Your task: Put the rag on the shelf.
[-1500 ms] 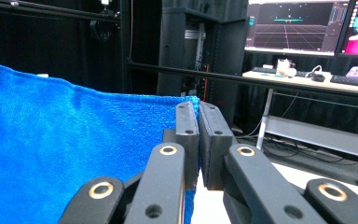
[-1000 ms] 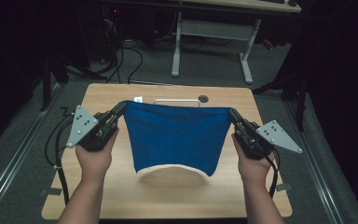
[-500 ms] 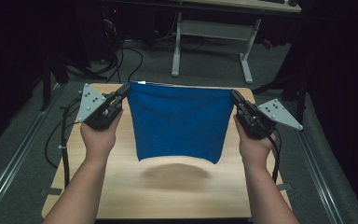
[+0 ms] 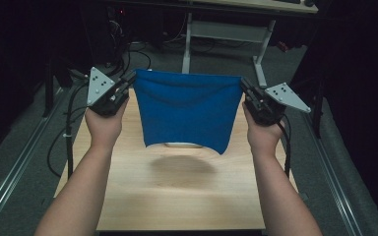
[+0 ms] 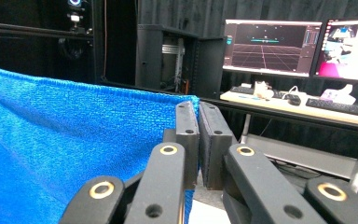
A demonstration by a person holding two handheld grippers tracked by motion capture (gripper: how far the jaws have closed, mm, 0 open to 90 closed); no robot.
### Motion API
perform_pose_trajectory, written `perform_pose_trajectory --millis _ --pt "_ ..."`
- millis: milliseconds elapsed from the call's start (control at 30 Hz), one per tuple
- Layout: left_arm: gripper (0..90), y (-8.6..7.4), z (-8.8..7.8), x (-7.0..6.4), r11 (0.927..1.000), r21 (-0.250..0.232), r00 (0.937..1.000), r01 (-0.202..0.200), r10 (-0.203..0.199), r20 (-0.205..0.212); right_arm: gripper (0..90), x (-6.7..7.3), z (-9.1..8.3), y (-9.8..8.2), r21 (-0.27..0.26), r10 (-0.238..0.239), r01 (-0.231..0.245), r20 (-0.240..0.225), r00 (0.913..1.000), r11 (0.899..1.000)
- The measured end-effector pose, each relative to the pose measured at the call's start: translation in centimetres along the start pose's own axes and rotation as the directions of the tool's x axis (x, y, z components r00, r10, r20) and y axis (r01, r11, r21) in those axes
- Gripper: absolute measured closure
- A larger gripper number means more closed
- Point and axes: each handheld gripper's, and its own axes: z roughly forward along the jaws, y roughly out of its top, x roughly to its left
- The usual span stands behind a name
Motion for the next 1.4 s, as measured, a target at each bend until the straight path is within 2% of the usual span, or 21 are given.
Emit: perform_pose_trajectory --millis 333,433,533,600,700,867,933,1000,1033,1067,1100,1133,1167,1200,1233,1267,1300,1400 --pt "89.6 1.2 3.3 1.9 0.9998 0.014 0.9997 -0.015 0.015 -0.018 88.0 -1.0 2.8 1.5 0.018 -0.022 0.022 0.022 0.9995 1.000" --pt "89.6 1.3 4.4 2.3 0.9990 0.022 0.9988 -0.038 0.039 -0.030 88.1 -1.3 3.7 1.9 0.016 -0.023 0.022 0.030 0.9993 1.000" --pt "89.6 1.1 5.0 2.8 0.9992 0.026 0.9989 -0.031 0.032 -0.034 88.1 -1.6 4.4 2.0 0.016 -0.026 0.025 0.035 0.9991 1.000" --pt "89.6 0.5 6.0 3.3 0.9980 0.046 0.9979 -0.043 0.045 -0.047 88.1 -1.7 5.8 1.5 0.037 -0.038 0.036 0.042 0.9984 0.999" --pt "89.6 -0.5 6.9 3.9 0.9947 0.092 0.9981 -0.045 0.049 -0.037 88.1 -2.0 7.0 0.7 0.064 -0.036 0.034 0.035 0.9987 0.997" --pt "89.6 -1.8 7.8 4.4 0.9911 0.131 0.9992 -0.025 0.029 -0.028 88.1 -2.4 8.5 -0.8 0.095 -0.014 0.010 0.034 0.9993 0.995" --pt "89.6 -3.0 8.5 4.7 0.9884 0.152 0.9996 0.002 0.002 -0.029 88.1 -2.4 9.1 -1.2 0.109 -0.009 0.005 0.035 0.9993 0.994" --pt "89.6 -3.4 8.8 4.7 0.9862 0.165 0.9996 0.007 -0.002 -0.029 88.1 -2.5 9.4 -1.5 0.118 -0.009 0.005 0.035 0.9993 0.993" --pt "89.6 -4.3 9.2 4.7 0.9824 0.187 0.9996 0.013 -0.008 -0.026 88.1 -2.6 9.9 -2.0 0.141 -0.019 0.013 0.042 0.9990 0.990" --pt "89.6 -4.3 9.2 4.7 0.9824 0.187 0.9996 0.013 -0.008 -0.026 88.1 -2.7 10.2 -2.3 0.154 -0.018 0.011 0.043 0.9989 0.988" --pt "89.6 -5.4 9.6 4.6 0.9779 0.207 0.9995 0.028 -0.024 -0.020 88.1 -2.8 10.4 -2.7 0.168 -0.020 0.012 0.044 0.9988 0.986" --pt "89.6 -5.4 9.6 4.6 0.9779 0.207 0.9995 0.028 -0.024 -0.020 88.1 -2.8 10.4 -2.7 0.168 -0.020 0.012 0.044 0.9988 0.986" --pt "89.6 -6.7 10.0 4.5 0.9722 0.231 0.9993 0.037 -0.034 -0.015 88.0 -3.0 10.9 -3.5 0.193 -0.030 0.021 0.042 0.9987 0.981" --pt "89.6 -6.7 10.0 4.5 0.9722 0.231 0.9993 0.037 -0.034 -0.015 88.0 -3.0 10.9 -3.5 0.193 -0.030 0.021 0.042 0.9987 0.981" --pt "89.6 -7.9 10.3 4.3 0.9664 0.252 0.9987 0.049 -0.050 -0.005 88.0 -3.2 11.3 -4.3 0.217 -0.037 0.027 0.045 0.9983 0.976" --pt "89.6 -7.9 10.3 4.3 0.9664 0.252 0.9987 0.049 -0.050 -0.005 88.0 -3.3 11.4 -4.6 0.226 -0.040 0.029 0.044 0.9983 0.974" --pt "89.5 -9.2 10.6 4.1 0.9594 0.277 0.9985 0.051 -0.055 0.006 88.0 -3.4 11.5 -5.1 0.238 -0.040 0.029 0.042 0.9983 0.971" --pt "89.6 -10.9 11.0 3.7 0.9491 0.308 0.9972 0.064 -0.073 0.018 88.1 -3.6 11.8 -6.6 0.267 -0.038 0.026 0.039 0.9985 0.963"
